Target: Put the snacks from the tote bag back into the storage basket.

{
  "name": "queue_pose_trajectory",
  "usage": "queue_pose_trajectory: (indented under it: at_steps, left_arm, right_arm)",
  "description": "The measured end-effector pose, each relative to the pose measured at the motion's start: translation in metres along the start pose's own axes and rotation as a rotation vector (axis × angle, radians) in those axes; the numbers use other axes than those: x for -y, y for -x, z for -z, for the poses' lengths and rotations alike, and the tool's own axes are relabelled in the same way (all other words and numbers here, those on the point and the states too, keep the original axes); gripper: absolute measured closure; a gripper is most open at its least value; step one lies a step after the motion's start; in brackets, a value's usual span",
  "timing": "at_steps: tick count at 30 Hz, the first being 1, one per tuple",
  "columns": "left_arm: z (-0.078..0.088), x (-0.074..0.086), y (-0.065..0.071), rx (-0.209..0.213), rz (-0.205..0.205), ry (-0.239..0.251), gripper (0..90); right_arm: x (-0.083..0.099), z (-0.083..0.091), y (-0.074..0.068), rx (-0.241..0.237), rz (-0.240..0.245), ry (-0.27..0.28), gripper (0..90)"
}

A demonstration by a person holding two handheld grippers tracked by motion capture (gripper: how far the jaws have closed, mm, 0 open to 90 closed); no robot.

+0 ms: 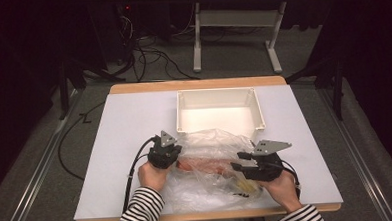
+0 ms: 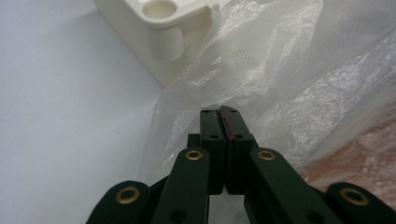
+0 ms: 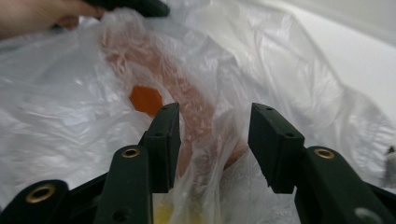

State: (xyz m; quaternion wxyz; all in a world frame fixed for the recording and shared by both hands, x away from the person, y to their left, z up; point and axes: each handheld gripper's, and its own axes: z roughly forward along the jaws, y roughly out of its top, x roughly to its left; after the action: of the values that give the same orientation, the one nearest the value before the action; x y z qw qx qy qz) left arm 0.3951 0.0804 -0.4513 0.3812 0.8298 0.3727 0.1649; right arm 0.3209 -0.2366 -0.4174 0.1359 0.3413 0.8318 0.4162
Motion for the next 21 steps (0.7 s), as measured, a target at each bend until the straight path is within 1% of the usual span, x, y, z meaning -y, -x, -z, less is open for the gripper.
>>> queue_pose_trajectory:
  at_steps: [2,3,5,6,8,9,10,13,16,18,21]
  left_arm:
    - [0.003,0.001,0.000,0.001,-0.003,0.005,88.7]
    - [0.003,0.001,-0.001,-0.002,-0.003,0.009,88.7]
    - [0.006,0.001,-0.001,-0.004,-0.012,0.012,88.8]
    - [0.007,0.001,-0.001,-0.003,-0.014,0.014,88.8]
    - [0.010,0.001,-0.001,-0.004,-0.014,0.025,88.9]
    - [0.011,0.001,-0.001,-0.006,-0.015,0.026,88.9]
    - [0.011,0.001,-0.001,-0.006,-0.016,0.028,88.9]
    - [0.013,0.001,-0.001,-0.006,-0.022,0.038,88.9]
    - [0.014,0.001,0.000,-0.005,-0.023,0.050,88.6]
    - [0.014,0.001,0.001,-0.004,-0.030,0.052,87.9]
    - [0.013,0.001,0.002,-0.002,-0.036,0.052,87.9]
  right_arm:
    - [0.003,-0.007,0.001,-0.017,-0.001,-0.021,67.2]
    - [0.003,-0.010,0.001,-0.019,0.006,-0.029,73.6]
    - [0.003,-0.012,0.001,-0.028,0.015,-0.035,86.2]
    - [0.002,-0.012,0.001,-0.027,0.021,-0.033,89.4]
    - [-0.001,-0.010,0.001,-0.007,0.023,-0.027,90.0]
    - [-0.004,-0.008,0.003,0.010,0.029,-0.010,90.0]
    - [-0.004,-0.008,0.003,0.010,0.029,-0.010,90.0]
    - [-0.008,-0.003,0.008,0.040,0.018,0.019,90.0]
    - [-0.011,-0.002,0.016,0.075,0.001,0.031,90.0]
    - [-0.010,-0.004,0.022,0.092,-0.014,0.026,90.0]
    - [-0.008,-0.011,0.031,0.102,-0.041,0.009,90.0]
